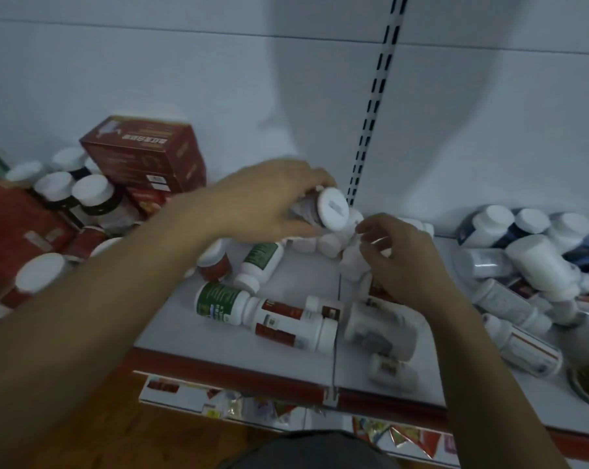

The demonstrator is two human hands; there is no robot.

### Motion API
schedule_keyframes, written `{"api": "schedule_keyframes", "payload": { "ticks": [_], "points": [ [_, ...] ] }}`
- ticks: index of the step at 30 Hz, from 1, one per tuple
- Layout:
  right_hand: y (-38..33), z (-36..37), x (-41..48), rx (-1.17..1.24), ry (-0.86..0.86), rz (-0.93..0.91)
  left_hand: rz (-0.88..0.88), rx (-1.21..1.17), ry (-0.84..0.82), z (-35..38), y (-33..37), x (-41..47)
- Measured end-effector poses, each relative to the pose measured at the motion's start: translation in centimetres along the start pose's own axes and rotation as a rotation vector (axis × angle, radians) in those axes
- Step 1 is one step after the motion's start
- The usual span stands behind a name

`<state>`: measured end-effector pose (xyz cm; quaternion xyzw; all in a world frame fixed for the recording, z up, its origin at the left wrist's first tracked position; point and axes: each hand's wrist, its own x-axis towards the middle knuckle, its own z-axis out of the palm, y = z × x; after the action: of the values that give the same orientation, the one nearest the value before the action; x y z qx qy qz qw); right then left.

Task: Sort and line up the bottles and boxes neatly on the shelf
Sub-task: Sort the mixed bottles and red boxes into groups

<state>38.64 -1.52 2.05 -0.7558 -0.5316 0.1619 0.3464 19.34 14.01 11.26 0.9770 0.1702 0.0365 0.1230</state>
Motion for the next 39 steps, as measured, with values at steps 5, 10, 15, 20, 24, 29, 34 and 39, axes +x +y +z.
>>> {"api": "schedule_keyframes", "payload": {
  "ticks": [5, 10, 15, 20, 24, 29, 34, 39],
  "points": [
    [2.1, -3.0, -1.7, -0.015, 0.115, 0.059, 0.018, 0.123, -0.288, 4.1, 1.2, 1.9],
    [1.8, -2.3, -3.3, 0.032, 0.062, 0.064, 0.007, 0.327, -0.368, 5.5, 1.5, 1.4],
    [0.1, -1.9, -4.7, -0.024, -0.098, 0.020, -0.020, 0.338, -0.144, 6.1, 1.9, -1.0],
    [-0.1, -2.4, -5.7, -0.152, -0.234, -0.023, -0.049, 0.120, -0.233, 5.7, 3.1, -3.1],
    [0.2, -1.1, -7.1, -0.402, -0.367, -0.057, -0.105, -0.107, -0.410, 7.9, 3.4, -5.1],
    [0.7, 0.6, -7.6, -0.419, -0.147, -0.066, -0.060, -0.154, -0.174, 11.3, 2.4, -6.6],
    [-1.3, 0.7, -4.8, -0.153, 0.030, -0.020, -0.183, -0.607, 0.103, 10.0, 1.2, -8.3],
    [-3.1, 3.7, -3.2, -0.231, 0.071, -0.054, -0.197, -1.005, 0.502, 8.4, 0.8, -10.4]
  ]
}}
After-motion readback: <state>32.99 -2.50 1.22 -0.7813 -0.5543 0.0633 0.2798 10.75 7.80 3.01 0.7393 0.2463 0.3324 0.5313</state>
